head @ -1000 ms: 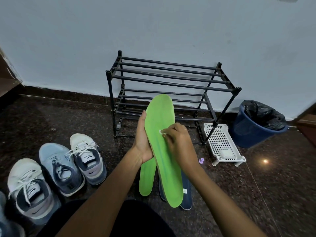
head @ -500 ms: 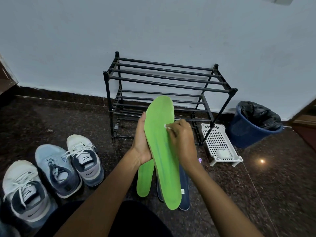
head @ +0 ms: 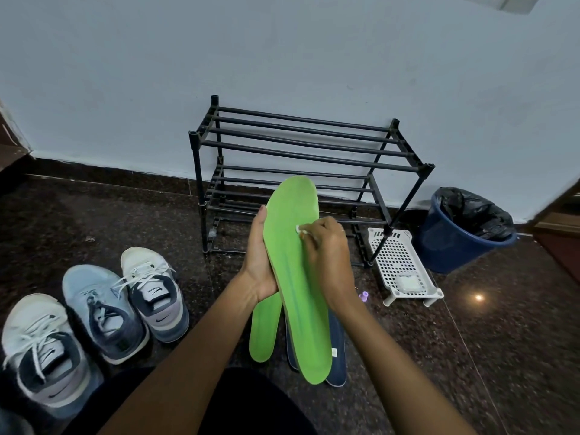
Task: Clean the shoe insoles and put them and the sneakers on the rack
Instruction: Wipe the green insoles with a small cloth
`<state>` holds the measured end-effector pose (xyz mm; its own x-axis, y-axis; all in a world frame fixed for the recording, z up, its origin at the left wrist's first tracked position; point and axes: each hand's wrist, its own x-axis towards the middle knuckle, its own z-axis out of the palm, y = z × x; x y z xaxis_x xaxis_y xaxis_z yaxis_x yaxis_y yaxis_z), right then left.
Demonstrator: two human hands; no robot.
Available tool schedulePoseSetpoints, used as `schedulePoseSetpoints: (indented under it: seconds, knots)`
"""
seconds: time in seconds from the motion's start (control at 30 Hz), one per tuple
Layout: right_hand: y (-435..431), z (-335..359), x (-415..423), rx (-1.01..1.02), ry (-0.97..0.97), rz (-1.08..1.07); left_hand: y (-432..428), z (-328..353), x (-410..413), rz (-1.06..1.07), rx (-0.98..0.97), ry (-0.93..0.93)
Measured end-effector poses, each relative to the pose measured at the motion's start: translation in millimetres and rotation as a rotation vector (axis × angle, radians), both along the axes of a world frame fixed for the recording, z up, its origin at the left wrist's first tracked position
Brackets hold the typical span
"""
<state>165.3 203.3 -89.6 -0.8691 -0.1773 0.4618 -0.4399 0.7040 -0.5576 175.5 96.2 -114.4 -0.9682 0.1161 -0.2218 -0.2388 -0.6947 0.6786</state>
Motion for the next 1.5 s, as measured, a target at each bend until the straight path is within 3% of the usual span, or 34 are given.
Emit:
schedulePoseSetpoints:
  seconds: [0.2,0.4,0.63,0.83,1.03,1.27,1.5]
  knots:
    - [-9.3,-5.6,29.6,0.008,-0.056,0.228,-3.2,2.2,-0.6,0.007,0.038,-0.017]
    - [0.5,1.8,2.5,0.005,0.0,0.036,-1.0,-0.5,-1.1,-0.01,0.019,0.021]
    - [-11.6,-5.3,35.1,0.009,-0.052,0.256,-4.4,0.6,-1.8,0.004,0.046,-0.012]
    - [1.8,-3.4,9.2,0.046,-0.005,0.035,-3.1,0.6,-2.3,0.02,0.008,0.028]
    - [-10.8,-8.2,42.6,-0.011,-0.03,0.223,-6.8,3.3,-0.9,0.009,0.067,0.01]
    - [6.2,-8.0,11.9,-0.003,-0.024,0.013,-3.4,5.4,-0.1,0.001,0.035,0.048]
    - [-7.6,-11.6,41.4,-0.004,-0.037,0.183,-7.5,3.9,-1.2,0.021,0.056,0.059]
